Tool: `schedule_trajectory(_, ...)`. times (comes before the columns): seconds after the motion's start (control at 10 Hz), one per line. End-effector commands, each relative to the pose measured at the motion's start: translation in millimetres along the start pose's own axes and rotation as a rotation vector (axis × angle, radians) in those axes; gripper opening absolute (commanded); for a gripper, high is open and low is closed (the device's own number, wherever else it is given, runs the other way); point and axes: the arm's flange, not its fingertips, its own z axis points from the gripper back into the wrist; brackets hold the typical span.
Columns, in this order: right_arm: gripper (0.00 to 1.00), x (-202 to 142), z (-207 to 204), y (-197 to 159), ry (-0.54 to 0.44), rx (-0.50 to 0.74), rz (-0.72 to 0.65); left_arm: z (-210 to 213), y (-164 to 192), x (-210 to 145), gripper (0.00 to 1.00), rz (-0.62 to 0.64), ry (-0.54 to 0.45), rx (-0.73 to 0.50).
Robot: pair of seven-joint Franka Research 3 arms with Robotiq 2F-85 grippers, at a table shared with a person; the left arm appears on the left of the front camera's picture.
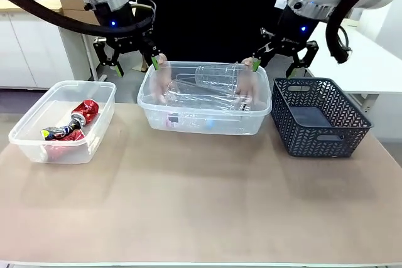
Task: Sort the waste into each basket.
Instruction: Release the Organizing box you were holding.
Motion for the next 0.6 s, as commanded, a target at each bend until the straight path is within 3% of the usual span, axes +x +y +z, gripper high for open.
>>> schedule_trajectory(0.0,1.00,1.3,3.0,0.3,-0.006,0.002,-0.001,3.8,-0.2,1.8,1.00,-0.003,-0.008,0.005)
schedule_trajectory(0.5,1.00,1.3,3.0,0.3,-0.006,0.002,-0.001,3.8,-0.2,1.8,1.00,-0.003,-0.008,0.005)
